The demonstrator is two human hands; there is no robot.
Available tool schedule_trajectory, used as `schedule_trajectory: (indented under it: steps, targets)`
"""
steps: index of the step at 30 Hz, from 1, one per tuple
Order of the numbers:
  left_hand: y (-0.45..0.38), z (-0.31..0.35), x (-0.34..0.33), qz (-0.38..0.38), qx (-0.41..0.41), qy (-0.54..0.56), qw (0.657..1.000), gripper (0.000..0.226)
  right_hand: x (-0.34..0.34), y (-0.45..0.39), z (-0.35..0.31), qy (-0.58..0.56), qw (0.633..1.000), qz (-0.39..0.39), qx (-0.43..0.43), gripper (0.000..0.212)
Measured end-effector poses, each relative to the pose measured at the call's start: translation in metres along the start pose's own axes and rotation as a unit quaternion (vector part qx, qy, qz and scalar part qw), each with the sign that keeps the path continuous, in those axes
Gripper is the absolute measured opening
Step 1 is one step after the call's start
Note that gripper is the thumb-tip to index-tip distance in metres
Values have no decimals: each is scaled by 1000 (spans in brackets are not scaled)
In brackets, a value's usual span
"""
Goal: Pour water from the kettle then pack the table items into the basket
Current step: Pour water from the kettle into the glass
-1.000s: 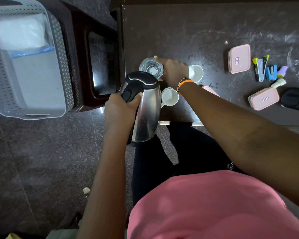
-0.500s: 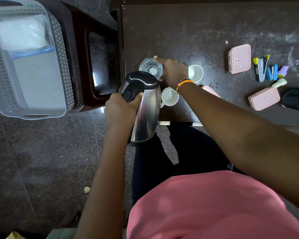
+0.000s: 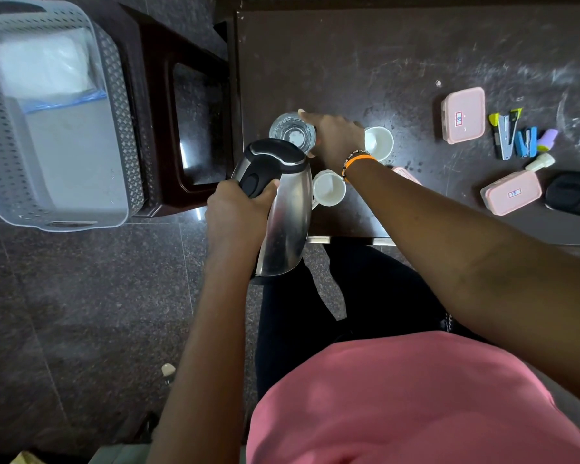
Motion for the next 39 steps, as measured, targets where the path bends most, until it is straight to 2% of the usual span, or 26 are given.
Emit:
schedule_trajectory:
  steps: [24, 39]
  targets:
    - [-3, 4, 3, -11, 0, -12, 1000, 51, 1, 0, -1, 12, 1000, -2, 3, 57]
    - [-7, 2, 2, -4, -18, -9, 1000, 53, 0, 0, -1, 1, 1000, 10, -3, 62]
Point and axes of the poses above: each hand's wrist, its own y-axis away from the middle knuckle, its own x-axis out of the back of the hand, z = x × y, the point moved 2 cm from there along -y, towards the middle knuckle, and after that the axes turned 7 degrees about x, right-handed, at the moved point
